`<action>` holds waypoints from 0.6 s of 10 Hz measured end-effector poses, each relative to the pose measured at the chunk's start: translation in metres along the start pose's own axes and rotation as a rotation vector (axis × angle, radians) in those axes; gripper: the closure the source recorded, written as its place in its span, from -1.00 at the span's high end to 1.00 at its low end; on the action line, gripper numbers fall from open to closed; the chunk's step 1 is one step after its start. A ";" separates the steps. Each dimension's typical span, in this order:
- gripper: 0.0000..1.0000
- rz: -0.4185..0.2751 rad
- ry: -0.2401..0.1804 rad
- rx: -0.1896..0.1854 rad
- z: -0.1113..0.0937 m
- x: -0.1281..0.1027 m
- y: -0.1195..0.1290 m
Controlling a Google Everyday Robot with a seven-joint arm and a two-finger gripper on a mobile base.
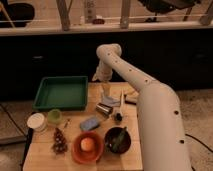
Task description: Place brush in metal cup
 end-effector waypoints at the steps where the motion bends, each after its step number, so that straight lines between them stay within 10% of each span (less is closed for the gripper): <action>1: 0.60 -0.001 -0.001 -0.001 0.000 0.000 -0.001; 6: 0.60 -0.016 -0.003 0.003 0.001 -0.001 -0.003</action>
